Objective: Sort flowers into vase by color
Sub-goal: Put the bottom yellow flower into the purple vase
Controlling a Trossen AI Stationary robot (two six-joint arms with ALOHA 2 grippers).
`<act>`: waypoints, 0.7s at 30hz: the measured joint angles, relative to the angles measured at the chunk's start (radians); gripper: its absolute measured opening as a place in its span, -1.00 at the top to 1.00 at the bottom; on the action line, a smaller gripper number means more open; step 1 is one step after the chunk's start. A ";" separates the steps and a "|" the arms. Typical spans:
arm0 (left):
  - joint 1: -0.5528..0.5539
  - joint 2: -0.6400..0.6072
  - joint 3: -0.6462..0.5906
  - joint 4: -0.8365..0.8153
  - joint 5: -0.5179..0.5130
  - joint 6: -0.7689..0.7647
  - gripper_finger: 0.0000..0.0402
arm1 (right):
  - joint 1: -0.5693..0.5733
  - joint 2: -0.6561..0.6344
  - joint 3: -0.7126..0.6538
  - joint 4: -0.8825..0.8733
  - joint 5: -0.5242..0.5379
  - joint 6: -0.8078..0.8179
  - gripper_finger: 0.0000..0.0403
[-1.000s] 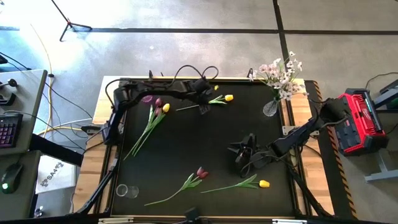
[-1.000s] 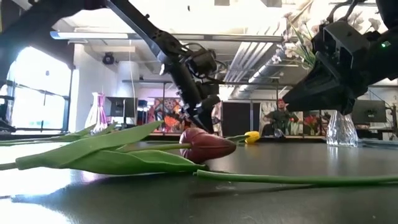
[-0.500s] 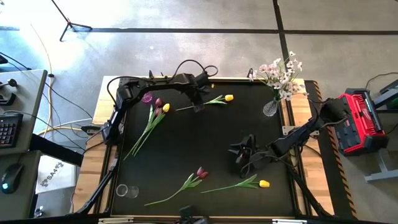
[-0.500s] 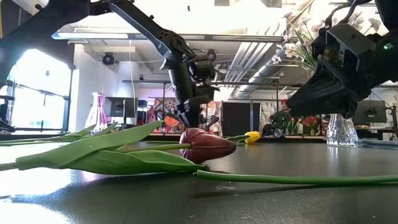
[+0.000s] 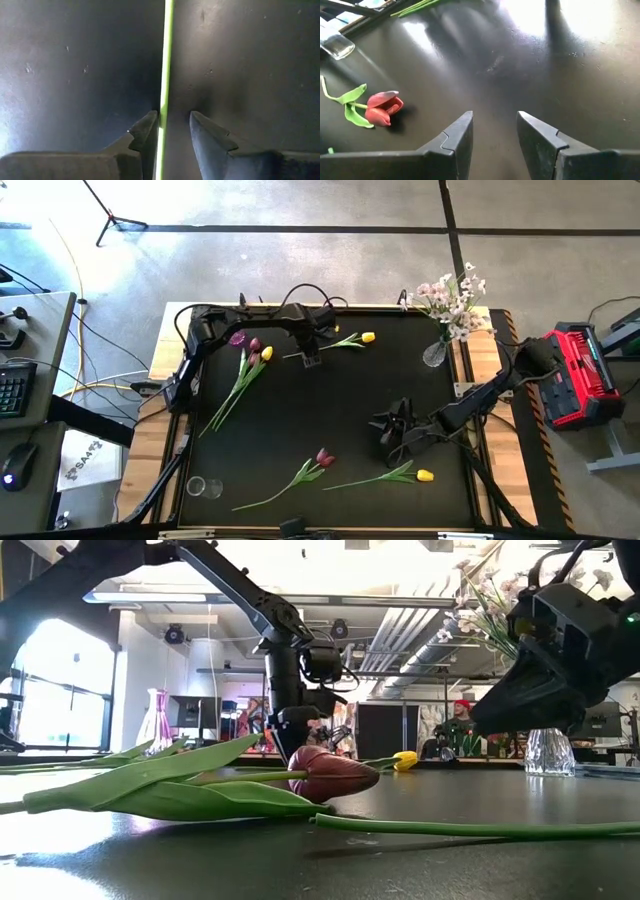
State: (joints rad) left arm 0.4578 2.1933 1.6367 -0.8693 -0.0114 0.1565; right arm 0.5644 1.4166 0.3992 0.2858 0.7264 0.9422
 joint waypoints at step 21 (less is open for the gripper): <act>-0.402 -0.132 -0.002 0.071 -0.024 -0.169 0.56 | 0.080 0.000 0.001 -0.087 -0.331 -0.111 0.31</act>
State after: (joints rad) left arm 0.0556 2.0613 1.6352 -0.7982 -0.0359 -0.0128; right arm 0.6448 1.4166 0.4000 0.1985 0.3959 0.8313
